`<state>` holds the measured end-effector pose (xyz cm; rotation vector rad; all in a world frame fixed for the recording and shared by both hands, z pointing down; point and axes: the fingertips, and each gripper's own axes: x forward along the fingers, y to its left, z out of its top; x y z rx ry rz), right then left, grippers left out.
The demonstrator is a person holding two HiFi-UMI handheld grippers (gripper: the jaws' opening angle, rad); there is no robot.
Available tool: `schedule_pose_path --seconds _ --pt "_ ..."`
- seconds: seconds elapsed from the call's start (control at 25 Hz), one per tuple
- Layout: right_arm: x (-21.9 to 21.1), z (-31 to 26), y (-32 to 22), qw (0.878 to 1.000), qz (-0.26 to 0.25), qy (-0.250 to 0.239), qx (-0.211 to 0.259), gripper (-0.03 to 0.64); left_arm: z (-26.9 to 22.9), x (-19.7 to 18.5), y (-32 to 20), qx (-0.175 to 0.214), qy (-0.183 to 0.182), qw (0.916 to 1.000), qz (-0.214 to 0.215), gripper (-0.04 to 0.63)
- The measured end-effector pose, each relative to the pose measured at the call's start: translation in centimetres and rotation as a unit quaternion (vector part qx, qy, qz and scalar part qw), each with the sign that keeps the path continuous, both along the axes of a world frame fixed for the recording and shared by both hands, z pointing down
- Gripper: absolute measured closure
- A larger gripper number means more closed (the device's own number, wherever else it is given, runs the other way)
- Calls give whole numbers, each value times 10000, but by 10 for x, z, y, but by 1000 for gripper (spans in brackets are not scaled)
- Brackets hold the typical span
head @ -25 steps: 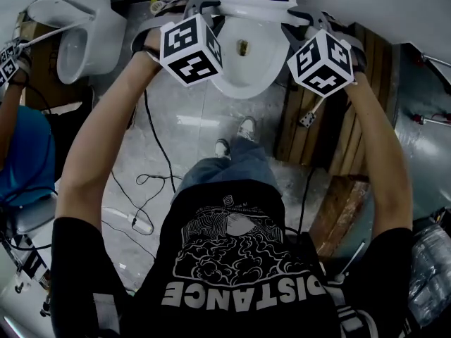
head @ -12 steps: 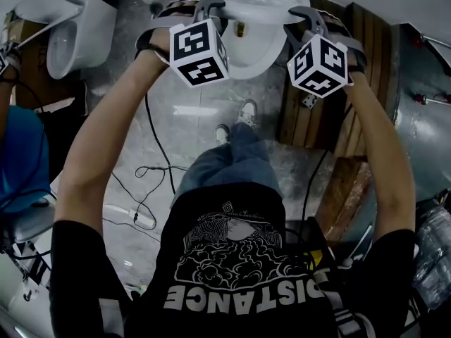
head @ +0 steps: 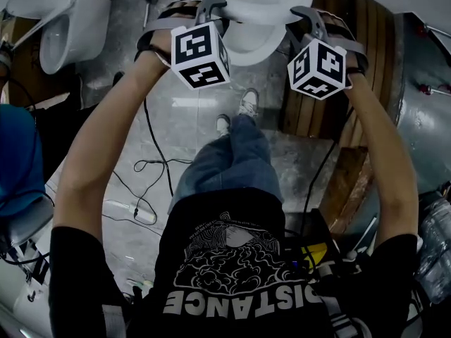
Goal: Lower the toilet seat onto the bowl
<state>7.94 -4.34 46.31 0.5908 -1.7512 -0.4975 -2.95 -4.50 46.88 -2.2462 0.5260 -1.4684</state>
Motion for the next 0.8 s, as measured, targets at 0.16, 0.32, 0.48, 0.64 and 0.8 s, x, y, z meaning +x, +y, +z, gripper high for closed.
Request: schedule_pose_path --seconds 0.16,0.32,0.48,0.64,0.8 --pt "1 18 12 9998 -109 172 -36 482 17 1 13 -28 -58 10000 69 446" --pt "0 38 24 9994 -159 308 -82 477 35 -1 26 -109 30 9999 73 446" --pt "-1 65 34 9986 -174 473 -147 472 60 -3 37 -85 -47 9998 166 446" --pt "-2 86 41 9978 -210 591 -221 468 83 -3 45 -94 -135 9994 306 446" --pt "-3 106 49 9976 -270 575 -278 463 104 -4 53 -94 -250 9989 383 445"
